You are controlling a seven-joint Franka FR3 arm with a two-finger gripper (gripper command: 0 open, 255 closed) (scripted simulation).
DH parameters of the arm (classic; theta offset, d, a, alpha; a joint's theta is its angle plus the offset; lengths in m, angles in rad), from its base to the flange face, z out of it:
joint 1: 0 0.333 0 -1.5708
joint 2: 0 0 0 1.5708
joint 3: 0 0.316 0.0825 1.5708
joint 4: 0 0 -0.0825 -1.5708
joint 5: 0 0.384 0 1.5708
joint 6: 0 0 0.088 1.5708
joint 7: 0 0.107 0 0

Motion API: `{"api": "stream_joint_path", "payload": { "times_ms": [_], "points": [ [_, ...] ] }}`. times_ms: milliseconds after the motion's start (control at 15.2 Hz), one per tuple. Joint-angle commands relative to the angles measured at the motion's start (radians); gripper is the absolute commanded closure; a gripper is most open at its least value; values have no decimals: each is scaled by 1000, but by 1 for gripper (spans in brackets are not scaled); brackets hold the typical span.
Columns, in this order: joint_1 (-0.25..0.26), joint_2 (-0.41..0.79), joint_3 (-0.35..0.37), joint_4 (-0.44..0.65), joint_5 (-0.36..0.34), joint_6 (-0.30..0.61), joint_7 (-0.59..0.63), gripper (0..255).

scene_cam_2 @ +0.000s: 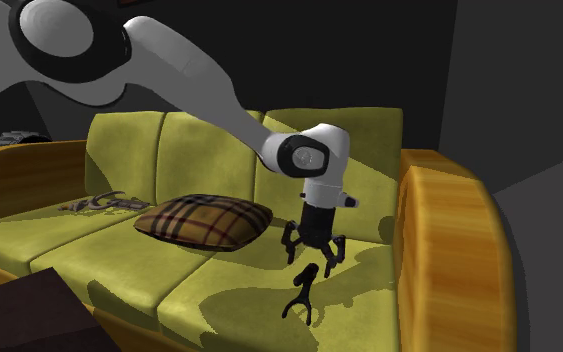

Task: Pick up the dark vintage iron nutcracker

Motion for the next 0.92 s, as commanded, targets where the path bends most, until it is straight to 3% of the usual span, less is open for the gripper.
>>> {"api": "stream_joint_path", "payload": {
  "times_ms": [0, 132, 198, 858],
  "points": [
    [-3, 21, 3, 2, 4, 20, -2, 0],
    [-3, 21, 3, 2, 4, 20, -2, 0],
    [-3, 22, 3, 3, 4, 19, -2, 255],
    [-2, 12, 2, 0, 2, 13, -2, 255]
  ]
}}
